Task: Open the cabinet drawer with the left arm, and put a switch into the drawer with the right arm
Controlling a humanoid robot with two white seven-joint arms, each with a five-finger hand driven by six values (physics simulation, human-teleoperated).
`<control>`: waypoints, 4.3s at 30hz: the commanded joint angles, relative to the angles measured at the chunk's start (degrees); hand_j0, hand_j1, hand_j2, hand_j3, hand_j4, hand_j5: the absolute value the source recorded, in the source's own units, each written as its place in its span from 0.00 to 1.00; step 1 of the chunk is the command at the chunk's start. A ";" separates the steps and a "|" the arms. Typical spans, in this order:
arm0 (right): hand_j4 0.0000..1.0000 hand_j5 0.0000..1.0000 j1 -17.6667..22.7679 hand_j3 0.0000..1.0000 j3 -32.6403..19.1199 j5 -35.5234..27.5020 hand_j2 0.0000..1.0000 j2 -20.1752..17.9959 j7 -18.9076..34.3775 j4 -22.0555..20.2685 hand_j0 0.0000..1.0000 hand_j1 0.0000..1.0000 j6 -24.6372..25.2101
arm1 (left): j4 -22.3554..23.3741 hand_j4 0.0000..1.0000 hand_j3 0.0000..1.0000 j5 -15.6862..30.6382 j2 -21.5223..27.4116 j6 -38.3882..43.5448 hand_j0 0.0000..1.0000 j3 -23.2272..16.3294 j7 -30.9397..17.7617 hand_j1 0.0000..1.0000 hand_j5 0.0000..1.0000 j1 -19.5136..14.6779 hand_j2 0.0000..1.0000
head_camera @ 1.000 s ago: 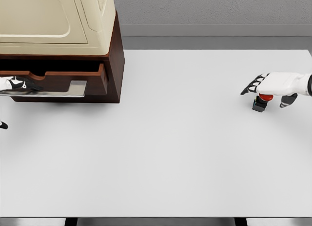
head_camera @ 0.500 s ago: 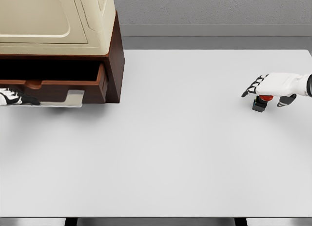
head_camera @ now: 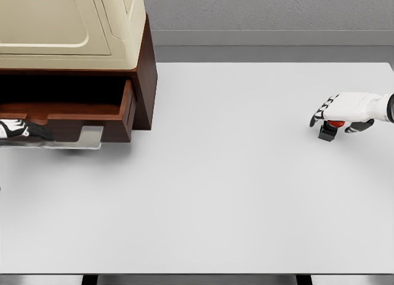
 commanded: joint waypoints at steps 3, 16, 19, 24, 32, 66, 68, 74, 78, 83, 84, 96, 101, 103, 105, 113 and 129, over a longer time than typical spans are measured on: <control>0.73 0.73 0.00 0.73 0.03 0.02 0.73 -0.15 -0.01 0.00 0.73 0.73 0.12 | -0.25 1.00 1.00 3.17 0.64 -0.36 1.00 0.16 0.16 1.00 1.00 -0.09 1.00; 0.60 0.60 0.18 0.60 0.03 -0.15 0.60 -0.15 -0.01 0.00 0.60 0.60 0.12 | -0.26 1.00 1.00 13.89 3.10 -1.94 1.00 4.47 0.16 1.00 1.00 -1.05 1.00; 0.56 0.56 0.18 0.56 -0.06 -0.15 0.56 -0.06 -0.01 0.00 0.56 0.56 0.12 | 1.42 1.00 1.00 15.83 1.26 -0.98 1.00 9.30 0.16 1.00 1.00 -0.97 1.00; 0.49 0.49 0.18 0.49 -0.06 -0.15 0.49 -0.15 -0.01 0.00 0.49 0.49 0.12 | 2.47 1.00 1.00 12.05 -6.39 -1.50 1.00 10.10 0.16 1.00 1.00 -0.09 1.00; 0.43 0.43 0.09 0.43 -0.67 -1.03 0.43 0.11 -0.01 0.09 0.43 0.43 0.12 | 5.02 1.00 1.00 11.17 -8.15 -2.49 1.00 9.74 0.16 1.00 1.00 0.71 1.00; 0.45 0.45 -12.13 0.45 2.05 -11.05 0.45 16.81 -0.01 -7.73 0.45 0.45 0.12 | 12.05 1.00 1.00 11.26 -8.24 -2.49 1.00 7.99 0.16 1.00 1.00 0.79 1.00; 0.45 0.45 -12.22 0.45 2.58 -11.23 0.45 17.16 -0.01 -9.58 0.45 0.45 0.12 | 12.05 1.00 1.00 11.26 -8.24 -2.49 1.00 7.90 0.16 1.00 1.00 0.79 1.00; 0.45 0.45 -13.27 0.45 4.16 -11.32 0.45 18.22 -0.01 -15.03 0.45 0.45 0.12 | 12.05 1.00 1.00 11.26 -8.24 -2.49 1.00 7.98 0.16 1.00 1.00 0.71 1.00; 0.45 0.45 -15.82 0.45 7.32 -12.55 0.45 21.29 -0.01 -15.03 0.45 0.45 0.12 | 12.05 1.00 1.00 11.34 -8.24 -2.49 1.00 7.99 0.16 1.00 1.00 0.71 1.00; 0.45 0.45 -17.93 0.45 9.34 -12.63 0.45 23.23 -0.01 -15.03 0.45 0.45 0.12 | 12.05 1.00 1.00 11.34 -8.15 -2.49 1.00 7.90 0.16 1.00 1.00 0.71 1.00; 0.45 0.45 -18.54 0.45 9.34 -12.63 0.45 23.40 -0.01 -15.03 0.45 0.45 0.12 | 12.05 1.00 1.00 11.34 -8.15 -2.49 1.00 7.81 0.16 1.00 1.00 0.71 1.00; 0.45 0.45 -24.17 0.45 11.37 -14.83 0.45 29.38 -0.01 -14.41 0.45 0.45 0.12 | 12.05 1.00 1.00 11.34 -8.15 -2.49 1.00 7.72 0.16 1.00 1.00 0.71 1.00; 0.45 0.45 -26.01 0.45 11.45 -15.10 0.45 30.26 -0.01 -14.06 0.45 0.45 0.12 | 12.05 1.00 1.00 11.34 -8.15 -2.49 1.00 7.63 0.16 1.00 1.00 0.71 1.00; 0.45 0.45 -26.98 0.45 11.45 -15.10 0.45 31.05 -0.01 -13.62 0.45 0.45 0.12 | 12.14 1.00 1.00 11.34 -8.15 -2.49 1.00 7.63 0.16 1.00 1.00 0.71 1.00; 0.46 0.46 -27.51 0.46 11.80 -15.10 0.46 33.24 -0.01 -11.26 0.46 0.46 0.12 | 12.84 1.00 1.00 11.52 -8.15 -2.49 1.00 7.63 0.16 1.00 1.00 0.71 1.00; 0.46 0.46 -31.20 0.46 15.76 -15.10 0.46 40.89 -0.01 -2.29 0.46 0.46 0.12 | 12.93 1.00 1.00 11.52 -8.06 -2.49 1.00 7.63 0.16 1.00 1.00 0.71 1.00; 0.47 0.47 -34.89 0.47 17.34 -14.92 0.47 50.56 -0.01 11.95 0.47 0.47 0.12 | 13.46 1.00 1.00 11.61 -8.06 -2.49 1.00 7.63 0.16 1.00 1.00 0.71 1.00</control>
